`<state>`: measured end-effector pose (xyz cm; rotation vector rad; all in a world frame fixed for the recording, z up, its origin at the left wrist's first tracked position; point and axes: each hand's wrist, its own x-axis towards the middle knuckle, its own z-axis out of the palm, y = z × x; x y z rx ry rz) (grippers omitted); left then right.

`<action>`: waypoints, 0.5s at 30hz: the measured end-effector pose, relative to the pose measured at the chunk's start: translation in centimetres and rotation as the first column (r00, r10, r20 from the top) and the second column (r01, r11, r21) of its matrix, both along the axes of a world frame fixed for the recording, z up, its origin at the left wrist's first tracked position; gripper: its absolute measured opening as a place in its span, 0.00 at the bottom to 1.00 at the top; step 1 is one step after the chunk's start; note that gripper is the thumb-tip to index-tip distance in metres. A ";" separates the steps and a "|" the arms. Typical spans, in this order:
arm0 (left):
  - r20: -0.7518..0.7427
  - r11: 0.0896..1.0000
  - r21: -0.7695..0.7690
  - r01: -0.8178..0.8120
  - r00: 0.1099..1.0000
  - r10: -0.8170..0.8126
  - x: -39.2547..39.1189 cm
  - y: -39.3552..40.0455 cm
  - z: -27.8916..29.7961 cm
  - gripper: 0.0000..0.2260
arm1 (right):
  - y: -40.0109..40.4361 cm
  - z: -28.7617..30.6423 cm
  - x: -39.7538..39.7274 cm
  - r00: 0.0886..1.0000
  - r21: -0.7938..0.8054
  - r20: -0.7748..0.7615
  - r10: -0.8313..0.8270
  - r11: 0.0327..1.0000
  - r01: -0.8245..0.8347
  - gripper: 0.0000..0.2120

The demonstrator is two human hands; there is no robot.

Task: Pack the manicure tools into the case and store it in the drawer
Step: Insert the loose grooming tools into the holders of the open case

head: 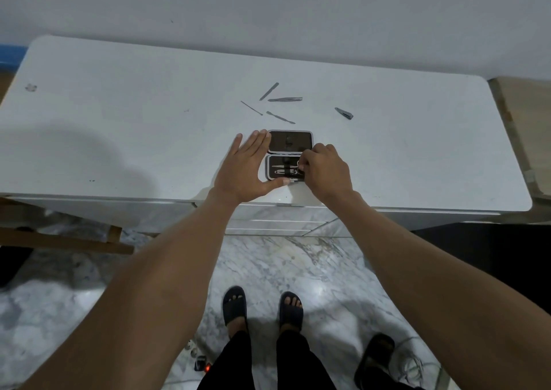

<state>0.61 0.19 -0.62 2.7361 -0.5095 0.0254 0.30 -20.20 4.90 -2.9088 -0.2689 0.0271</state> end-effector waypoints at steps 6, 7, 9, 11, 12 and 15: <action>-0.001 1.000 0.004 -0.002 1.000 0.002 0.0 0.0 -0.1 0.51 | 0.1 0.2 0.1 1.000 0.013 -0.017 0.002 1.000 -0.001 0.07; 0.000 1.000 0.006 -0.002 1.000 0.002 0.0 0.0 -0.1 0.51 | 0.1 0.3 0.1 1.000 0.020 -0.027 0.000 1.000 0.000 0.07; -0.001 1.000 0.007 -0.003 1.000 0.003 0.0 0.0 0.0 0.52 | 0.0 0.6 0.2 0.999 0.046 -0.046 -0.005 0.999 0.007 0.07; -0.007 1.000 0.010 -0.003 1.000 0.003 0.0 -0.1 0.1 0.52 | -0.2 1.0 0.5 0.998 0.074 -0.047 -0.032 0.997 0.035 0.07; -0.008 1.000 0.013 -0.003 1.000 0.003 0.0 0.0 0.2 0.52 | -0.4 1.1 0.7 0.998 0.088 -0.037 -0.060 0.994 0.063 0.07; -0.007 1.000 0.014 -0.009 1.000 0.009 0.0 -0.1 0.2 0.52 | -1.3 1.4 1.9 0.984 0.132 -0.015 -0.177 0.975 0.178 0.08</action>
